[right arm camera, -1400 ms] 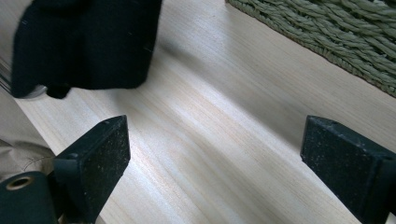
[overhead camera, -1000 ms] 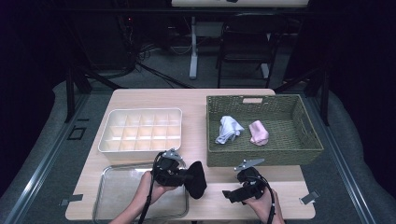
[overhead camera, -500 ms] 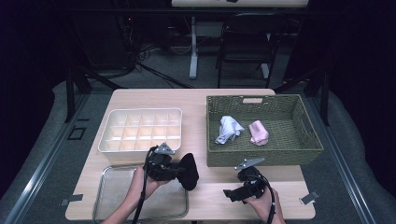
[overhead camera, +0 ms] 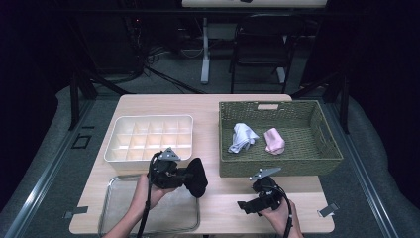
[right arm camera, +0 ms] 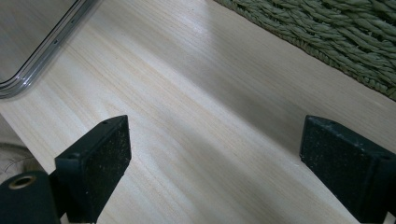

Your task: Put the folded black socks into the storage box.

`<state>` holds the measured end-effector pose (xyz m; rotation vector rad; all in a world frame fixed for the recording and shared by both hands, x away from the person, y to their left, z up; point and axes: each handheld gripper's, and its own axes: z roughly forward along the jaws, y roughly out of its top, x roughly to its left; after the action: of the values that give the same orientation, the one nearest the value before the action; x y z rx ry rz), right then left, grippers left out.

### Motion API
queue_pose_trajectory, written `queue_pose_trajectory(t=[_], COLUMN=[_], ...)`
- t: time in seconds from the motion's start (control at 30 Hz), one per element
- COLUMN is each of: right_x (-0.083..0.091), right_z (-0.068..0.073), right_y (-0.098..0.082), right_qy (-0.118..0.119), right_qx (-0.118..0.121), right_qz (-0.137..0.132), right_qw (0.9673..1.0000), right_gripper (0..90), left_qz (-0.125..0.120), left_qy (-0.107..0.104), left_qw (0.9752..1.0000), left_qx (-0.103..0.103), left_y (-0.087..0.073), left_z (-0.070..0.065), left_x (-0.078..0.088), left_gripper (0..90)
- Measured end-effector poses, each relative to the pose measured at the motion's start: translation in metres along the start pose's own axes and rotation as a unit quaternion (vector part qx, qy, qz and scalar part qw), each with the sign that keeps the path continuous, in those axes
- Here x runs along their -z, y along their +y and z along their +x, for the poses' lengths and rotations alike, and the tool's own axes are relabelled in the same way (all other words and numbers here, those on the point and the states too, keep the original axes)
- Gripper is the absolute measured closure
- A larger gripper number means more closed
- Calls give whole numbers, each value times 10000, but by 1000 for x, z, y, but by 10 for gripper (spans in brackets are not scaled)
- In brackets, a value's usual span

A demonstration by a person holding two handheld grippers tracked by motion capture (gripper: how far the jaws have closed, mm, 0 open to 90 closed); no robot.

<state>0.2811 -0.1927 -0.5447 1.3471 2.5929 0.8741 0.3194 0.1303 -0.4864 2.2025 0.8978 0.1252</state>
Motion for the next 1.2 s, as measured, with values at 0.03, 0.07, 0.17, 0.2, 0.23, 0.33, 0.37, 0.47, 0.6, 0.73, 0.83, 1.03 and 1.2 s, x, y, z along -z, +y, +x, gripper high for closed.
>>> queue_pose_trajectory(t=[0.03,0.07,0.17,0.2,0.23,0.33,0.37,0.47,0.6,0.73,0.83,1.03,1.2], right_x=[0,0,-1,-1,-1,-2,-2,-2,-1,-1,0,1,0], right_z=[0,0,0,0,0,1,1,0,0,1,0,-2,-2], right_y=[0,0,0,0,0,0,0,0,0,1,1,0,1], right_qy=[10,6,10,20,-9,15,18,5,-34,-3,-30,-59,-11], right_qx=[17,20,20,12,25,26,23,35,31,-2,30,3,-31], right_qz=[11,19,41,39,56,51,54,90,102,100,131,100,106], right_qw=[10000,10000,10000,10000,10000,10000,10000,10000,9999,10000,9999,9999,9999], right_gripper=[84,84,85,84,84,85,84,85,85,85,85,84,84], left_qz=[-20,-39,-114,-135,-168,-190,-202,-267,-325,-398,-472,-544,-605], left_qy=[19,48,117,140,165,225,238,307,436,538,554,719,840], left_qw=[10000,10000,9999,9998,9997,9996,9995,9992,9985,9977,9972,9957,9944], left_qx=[10,-14,-11,-9,1,8,12,46,20,61,144,223,213], left_y=[1,2,4,4,5,6,6,8,11,14,16,20,25], left_z=[0,1,2,3,4,7,8,11,15,20,26,38,42], left_x=[2,3,8,9,10,13,15,18,23,27,30,33,34], left_gripper=[691,692,691,692,691,691,692,692,691,691,692,691,691])
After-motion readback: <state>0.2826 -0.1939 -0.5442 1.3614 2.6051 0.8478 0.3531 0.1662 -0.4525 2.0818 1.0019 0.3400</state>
